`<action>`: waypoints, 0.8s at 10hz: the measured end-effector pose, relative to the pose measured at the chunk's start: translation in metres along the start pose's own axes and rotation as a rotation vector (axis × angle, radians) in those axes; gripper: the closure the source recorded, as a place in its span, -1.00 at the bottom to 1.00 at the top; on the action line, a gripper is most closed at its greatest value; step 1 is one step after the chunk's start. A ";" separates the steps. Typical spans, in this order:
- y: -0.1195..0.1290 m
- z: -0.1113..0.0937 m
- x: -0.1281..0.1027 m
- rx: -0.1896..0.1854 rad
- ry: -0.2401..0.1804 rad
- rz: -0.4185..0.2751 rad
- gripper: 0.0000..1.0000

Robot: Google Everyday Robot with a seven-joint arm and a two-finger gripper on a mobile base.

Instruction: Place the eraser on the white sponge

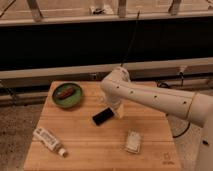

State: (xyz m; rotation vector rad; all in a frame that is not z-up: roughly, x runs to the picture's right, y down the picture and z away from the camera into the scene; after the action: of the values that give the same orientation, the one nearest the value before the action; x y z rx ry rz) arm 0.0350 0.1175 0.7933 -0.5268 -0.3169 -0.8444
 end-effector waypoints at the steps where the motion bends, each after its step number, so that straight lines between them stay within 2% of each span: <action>1: -0.001 0.005 0.000 -0.001 -0.008 -0.010 -0.60; 8: -0.009 0.036 0.000 -0.020 -0.049 -0.076 -0.60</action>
State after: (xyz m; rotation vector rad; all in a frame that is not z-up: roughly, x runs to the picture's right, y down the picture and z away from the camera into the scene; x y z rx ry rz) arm 0.0264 0.1324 0.8256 -0.5575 -0.3758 -0.9099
